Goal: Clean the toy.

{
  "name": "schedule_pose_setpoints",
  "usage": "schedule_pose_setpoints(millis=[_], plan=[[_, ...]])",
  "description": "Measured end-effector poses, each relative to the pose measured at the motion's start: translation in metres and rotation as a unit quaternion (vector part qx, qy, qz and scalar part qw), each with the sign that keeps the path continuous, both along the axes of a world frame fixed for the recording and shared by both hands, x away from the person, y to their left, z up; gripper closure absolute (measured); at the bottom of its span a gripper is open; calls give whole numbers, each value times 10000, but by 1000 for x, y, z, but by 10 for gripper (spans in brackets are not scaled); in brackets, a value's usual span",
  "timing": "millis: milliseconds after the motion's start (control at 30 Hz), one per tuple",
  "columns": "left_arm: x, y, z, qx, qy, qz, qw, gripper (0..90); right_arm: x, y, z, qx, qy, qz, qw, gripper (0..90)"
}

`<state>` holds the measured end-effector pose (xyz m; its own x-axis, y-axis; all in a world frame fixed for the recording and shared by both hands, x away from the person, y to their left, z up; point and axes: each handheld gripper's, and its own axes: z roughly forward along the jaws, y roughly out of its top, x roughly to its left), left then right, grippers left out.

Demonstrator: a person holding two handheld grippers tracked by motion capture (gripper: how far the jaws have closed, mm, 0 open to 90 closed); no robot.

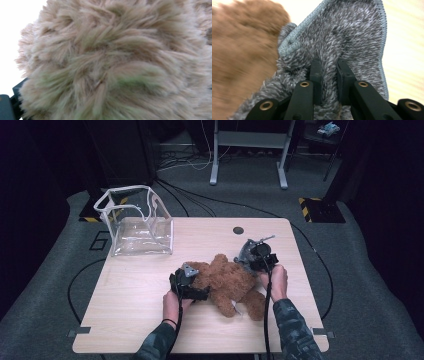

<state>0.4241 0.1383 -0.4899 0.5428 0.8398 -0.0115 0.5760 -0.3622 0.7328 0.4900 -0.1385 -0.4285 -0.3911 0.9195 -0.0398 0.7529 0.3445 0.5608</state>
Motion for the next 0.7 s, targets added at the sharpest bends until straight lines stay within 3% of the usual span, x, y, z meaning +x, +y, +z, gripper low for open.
schedule_pose_setpoints(millis=[133,233,300,400,467,600,700], plan=[[0,0,1,32,2,-6,10000,0,-3,-12,-1,237,25,-84,9997,775],[-1,0,0,-1,-7,16,10000,0,-5,-7,18,516,-227,-56,9984,774],[-1,0,0,21,-24,5,10000,0,-5,2,31,688,-443,146,9965,773],[-1,0,1,25,-6,-5,10000,0,-4,23,46,929,-532,509,9929,770],[-2,0,1,28,-30,14,10000,0,-4,47,50,1105,-539,756,9895,768],[-2,-1,0,40,-52,42,10000,0,-6,84,35,749,-315,1077,9909,765],[-2,-1,0,66,-67,13,10000,0,-6,94,19,466,-202,1154,9920,768]])
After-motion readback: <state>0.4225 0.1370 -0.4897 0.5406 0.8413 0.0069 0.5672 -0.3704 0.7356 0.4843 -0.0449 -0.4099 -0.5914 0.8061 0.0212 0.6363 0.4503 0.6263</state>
